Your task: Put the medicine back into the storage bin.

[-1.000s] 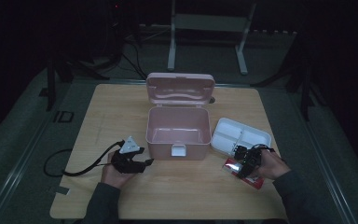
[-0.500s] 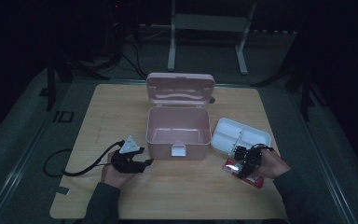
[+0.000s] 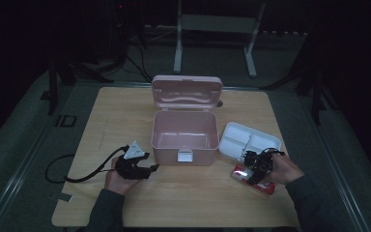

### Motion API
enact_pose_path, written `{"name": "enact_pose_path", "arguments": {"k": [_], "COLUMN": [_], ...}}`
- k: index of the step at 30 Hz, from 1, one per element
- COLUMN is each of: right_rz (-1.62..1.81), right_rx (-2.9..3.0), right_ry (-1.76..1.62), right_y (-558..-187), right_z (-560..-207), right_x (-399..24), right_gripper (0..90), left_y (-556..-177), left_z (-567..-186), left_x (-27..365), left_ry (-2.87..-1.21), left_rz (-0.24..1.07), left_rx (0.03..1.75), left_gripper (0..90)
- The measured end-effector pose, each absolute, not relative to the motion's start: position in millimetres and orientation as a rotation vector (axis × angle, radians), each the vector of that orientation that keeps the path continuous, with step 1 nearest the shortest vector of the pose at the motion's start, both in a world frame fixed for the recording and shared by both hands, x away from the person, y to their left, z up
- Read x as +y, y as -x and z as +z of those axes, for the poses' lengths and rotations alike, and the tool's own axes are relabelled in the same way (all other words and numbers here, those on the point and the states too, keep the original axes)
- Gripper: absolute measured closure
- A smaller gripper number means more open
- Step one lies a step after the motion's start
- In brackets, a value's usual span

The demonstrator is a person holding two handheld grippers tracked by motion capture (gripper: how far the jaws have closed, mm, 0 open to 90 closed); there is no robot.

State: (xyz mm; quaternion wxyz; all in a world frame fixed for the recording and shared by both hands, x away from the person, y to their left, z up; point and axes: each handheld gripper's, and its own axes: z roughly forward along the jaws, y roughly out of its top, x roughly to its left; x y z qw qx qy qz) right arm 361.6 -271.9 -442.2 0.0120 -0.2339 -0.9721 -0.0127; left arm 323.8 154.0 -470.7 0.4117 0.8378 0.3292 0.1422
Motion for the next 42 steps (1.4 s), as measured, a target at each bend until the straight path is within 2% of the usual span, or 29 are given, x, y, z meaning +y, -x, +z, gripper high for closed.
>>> {"name": "enact_pose_path", "arguments": {"k": [17, 42], "right_rz": [-0.080, -0.060], "right_rx": [-3.079, -3.165], "right_ry": [0.687, 0.554], "right_y": [-370.3, -400.6], "right_z": [-398.7, -336.0], "right_x": [-267.5, -232.4], "right_gripper": [51.6, 51.6], "left_y": [-323.8, -324.2], "left_z": [-470.7, -470.9], "left_x": [153.9, 153.8], "left_ry": [-2.111, -2.115], "left_rz": [0.356, 0.357], "left_rx": [0.825, 0.822], "left_gripper": [38.1, 38.2]}}
